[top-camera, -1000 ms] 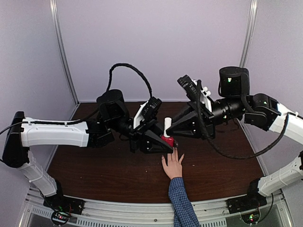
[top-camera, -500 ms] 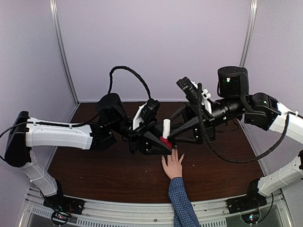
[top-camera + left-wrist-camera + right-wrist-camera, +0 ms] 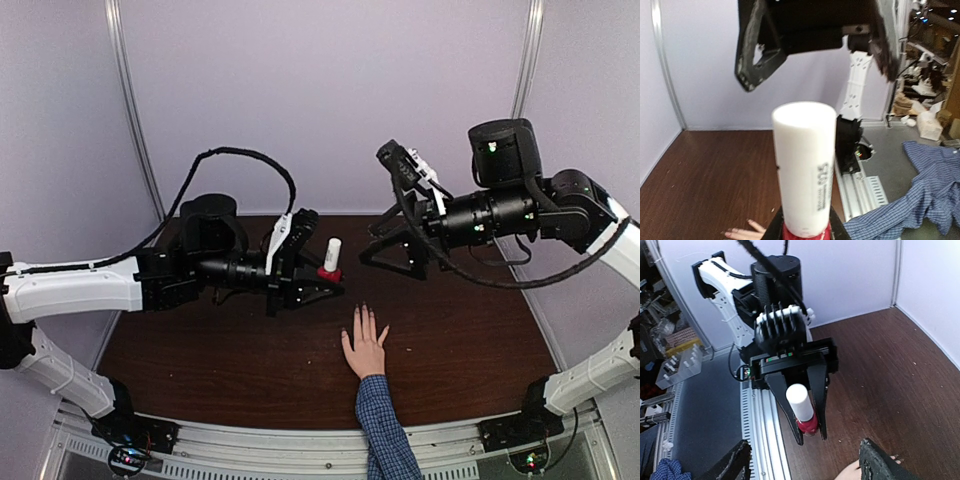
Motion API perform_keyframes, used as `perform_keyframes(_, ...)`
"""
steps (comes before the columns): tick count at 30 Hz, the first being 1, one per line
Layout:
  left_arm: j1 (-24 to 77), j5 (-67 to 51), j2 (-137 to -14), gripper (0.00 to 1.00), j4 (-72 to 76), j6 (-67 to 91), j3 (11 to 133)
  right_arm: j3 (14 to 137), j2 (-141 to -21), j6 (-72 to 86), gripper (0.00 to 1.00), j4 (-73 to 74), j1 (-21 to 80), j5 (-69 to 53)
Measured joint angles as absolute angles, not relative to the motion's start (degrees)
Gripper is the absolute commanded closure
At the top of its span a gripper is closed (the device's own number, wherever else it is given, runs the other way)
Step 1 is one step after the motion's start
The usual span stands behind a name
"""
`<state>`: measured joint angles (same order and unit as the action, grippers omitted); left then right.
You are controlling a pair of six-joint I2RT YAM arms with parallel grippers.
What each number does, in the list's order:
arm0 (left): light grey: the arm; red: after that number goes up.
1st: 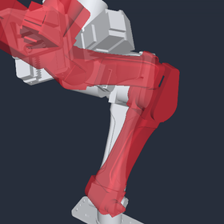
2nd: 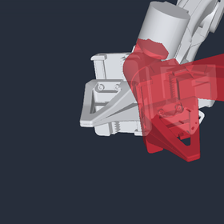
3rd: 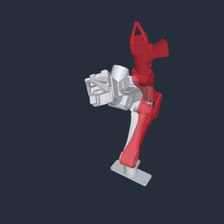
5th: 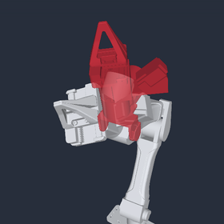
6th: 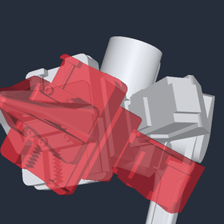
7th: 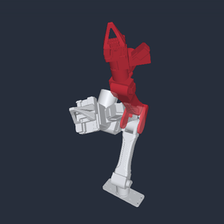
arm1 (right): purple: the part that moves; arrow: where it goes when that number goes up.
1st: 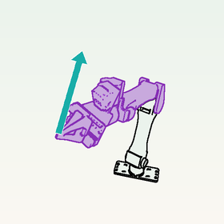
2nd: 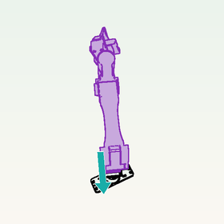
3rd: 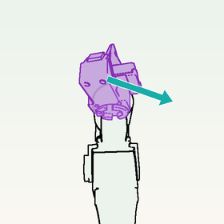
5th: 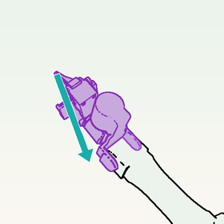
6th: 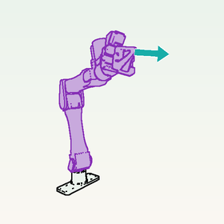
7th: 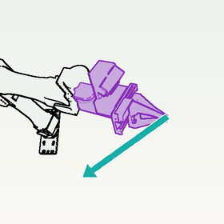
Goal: Paint the nails
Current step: Unscrew the nail polish bottle cap from the nail polish bottle.
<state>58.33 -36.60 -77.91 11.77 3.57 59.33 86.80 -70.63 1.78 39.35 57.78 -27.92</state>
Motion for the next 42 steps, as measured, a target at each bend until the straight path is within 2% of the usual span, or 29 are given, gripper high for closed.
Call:
perform_keyframes(6,58.3,-24.9,-77.8,1.00,2.2,-2.5,59.3,90.7,-75.9,6.6,0.35,47.0,57.7,-20.1)
perform_keyframes(12,59.4,-19.5,-79.9,1.00,-0.3,-4.2,60.0,90.8,-79.5,10.4,0.43,49.6,57.7,-18.1)
perform_keyframes(16,60.7,-17.1,-82.6,1.00,-2.0,-4.9,61.5,90.8,-80.4,11.9,0.52,49.3,57.7,-18.1)
perform_keyframes(25,61.5,-15.2,-83.7,1.00,-3.5,-5.1,62.4,90.8,-82.2,13.7,0.72,48.0,57.7,-18.4)
perform_keyframes(33,61.5,-14.7,-83.7,1.00,-3.6,-5.1,62.4,90.8,-82.6,13.5,0.95,47.8,57.6,-19.2)
perform_keyframes(36,61.5,-14.7,-83.7,1.00,-3.6,-5.1,62.4,90.8,-82.6,13.1,0.99,47.8,57.4,-19.7)
perform_keyframes(42,61.3,-18.0,-83.7,1.00,-3.7,-4.6,62.4,90.3,-82.2,10.0,1.00,47.7,57.2,-21.7)
